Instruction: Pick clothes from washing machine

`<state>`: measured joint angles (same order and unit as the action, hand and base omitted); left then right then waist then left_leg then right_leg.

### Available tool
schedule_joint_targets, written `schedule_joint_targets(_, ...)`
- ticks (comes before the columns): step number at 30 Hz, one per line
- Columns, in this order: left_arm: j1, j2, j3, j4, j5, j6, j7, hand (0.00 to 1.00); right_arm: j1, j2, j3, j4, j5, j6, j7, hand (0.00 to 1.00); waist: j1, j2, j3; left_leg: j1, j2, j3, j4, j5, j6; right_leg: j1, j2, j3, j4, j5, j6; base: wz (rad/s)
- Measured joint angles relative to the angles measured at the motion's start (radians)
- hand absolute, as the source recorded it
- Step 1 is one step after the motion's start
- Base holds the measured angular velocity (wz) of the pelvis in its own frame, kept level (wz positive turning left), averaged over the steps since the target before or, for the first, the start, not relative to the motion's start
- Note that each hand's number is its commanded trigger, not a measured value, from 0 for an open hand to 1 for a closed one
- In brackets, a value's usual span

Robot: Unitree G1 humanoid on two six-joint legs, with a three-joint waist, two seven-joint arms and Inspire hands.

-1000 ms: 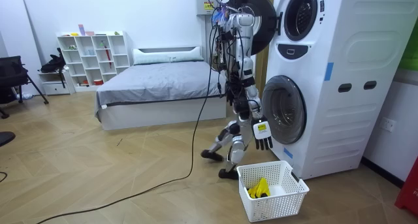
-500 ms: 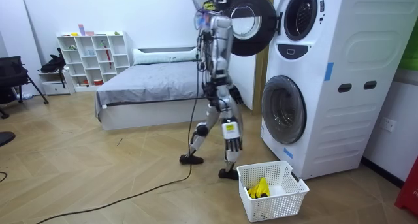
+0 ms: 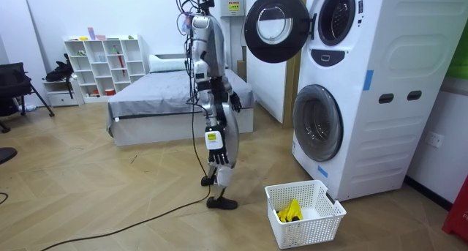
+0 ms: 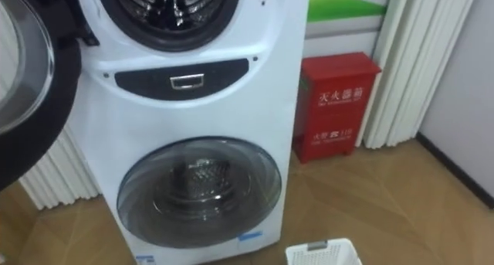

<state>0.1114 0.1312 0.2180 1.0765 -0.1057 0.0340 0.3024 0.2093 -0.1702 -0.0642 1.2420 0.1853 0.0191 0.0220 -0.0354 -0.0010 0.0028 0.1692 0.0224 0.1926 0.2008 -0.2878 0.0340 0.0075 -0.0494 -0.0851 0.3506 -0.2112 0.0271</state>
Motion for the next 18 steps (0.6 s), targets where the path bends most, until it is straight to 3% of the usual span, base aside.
schedule_joint_targets(1,0.0,0.001,0.054,-0.034,-0.047,-0.004,0.015,0.0,-0.002,-0.001,-0.011,-0.001,0.007,-0.008,0.007,0.0,0.017,0.009,-0.0029,0.002,0.011,0.013,-0.001,0.004,-0.008,0.016,0.015,0.002,-0.049,0.02,-0.015,-0.41)
schedule_joint_targets(3,0.001,0.017,0.112,-0.092,-0.124,-0.024,0.04,0.0,-0.003,0.0,-0.042,-0.002,0.006,-0.011,0.026,0.0,0.022,0.017,-0.0062,0.011,0.021,0.02,-0.007,0.01,-0.017,0.033,0.033,0.004,-0.102,0.043,-0.023,-0.21)
schedule_joint_targets(5,-0.004,0.052,0.193,-0.183,-0.213,-0.037,0.076,0.0,-0.001,-0.002,-0.099,-0.011,0.005,-0.011,0.032,0.0,0.045,0.021,-0.008,0.029,0.036,0.033,-0.025,0.015,-0.026,0.044,0.046,0.007,-0.117,0.049,-0.031,-0.16)
schedule_joint_targets(6,-0.003,0.059,0.213,-0.214,-0.22,-0.039,0.088,0.0,0.0,-0.002,-0.115,-0.022,0.006,-0.009,0.032,0.0,0.051,0.022,-0.0084,0.03,0.036,0.036,-0.029,0.016,-0.028,0.043,0.048,0.007,-0.118,0.049,-0.033,-0.08)
schedule_joint_targets(9,-0.002,0.122,0.265,-0.357,-0.276,-0.048,0.135,0.0,0.017,-0.013,-0.138,-0.079,0.041,-0.021,0.036,0.0,0.078,0.038,-0.0083,0.025,0.038,0.031,-0.035,0.021,-0.035,0.043,0.056,0.003,-0.131,0.053,-0.039,0.04)
schedule_joint_targets(11,-0.003,0.164,0.313,-0.419,-0.299,-0.064,0.168,0.0,0.022,-0.033,-0.16,-0.085,0.044,-0.03,0.043,0.0,0.098,0.062,-0.0094,0.022,0.038,0.026,-0.041,0.021,-0.037,0.043,0.059,-0.001,-0.137,0.052,-0.039,0.06)
schedule_joint_targets(13,-0.003,0.173,0.371,-0.459,-0.295,-0.069,0.193,0.0,0.034,-0.041,-0.182,-0.085,0.045,-0.03,0.047,0.0,0.112,0.073,-0.0163,0.017,0.036,0.013,-0.04,0.022,-0.036,0.044,0.055,-0.012,-0.139,0.052,-0.039,0.15)
schedule_joint_targets(15,-0.002,0.188,0.415,-0.499,-0.294,-0.07,0.218,0.0,0.05,-0.041,-0.199,-0.085,0.032,-0.029,0.05,0.0,0.121,0.091,-0.0145,0.015,0.034,-0.004,-0.04,0.022,-0.036,0.044,0.051,-0.024,-0.148,0.05,-0.036,0.19)
schedule_joint_targets(17,-0.013,0.254,0.442,-0.507,-0.299,-0.07,0.238,0.0,0.057,-0.039,-0.197,-0.084,0.019,-0.024,0.058,0.0,0.13,0.089,-0.0125,0.012,0.035,-0.02,-0.041,0.022,-0.036,0.046,0.051,-0.032,-0.149,0.049,-0.036,0.16)
schedule_joint_targets(18,-0.019,0.269,0.453,-0.508,-0.302,-0.069,0.24,0.0,0.058,-0.039,-0.197,-0.085,0.015,-0.024,0.059,0.0,0.131,0.091,-0.0115,0.011,0.035,-0.027,-0.04,0.022,-0.036,0.046,0.051,-0.033,-0.149,0.049,-0.036,0.11)
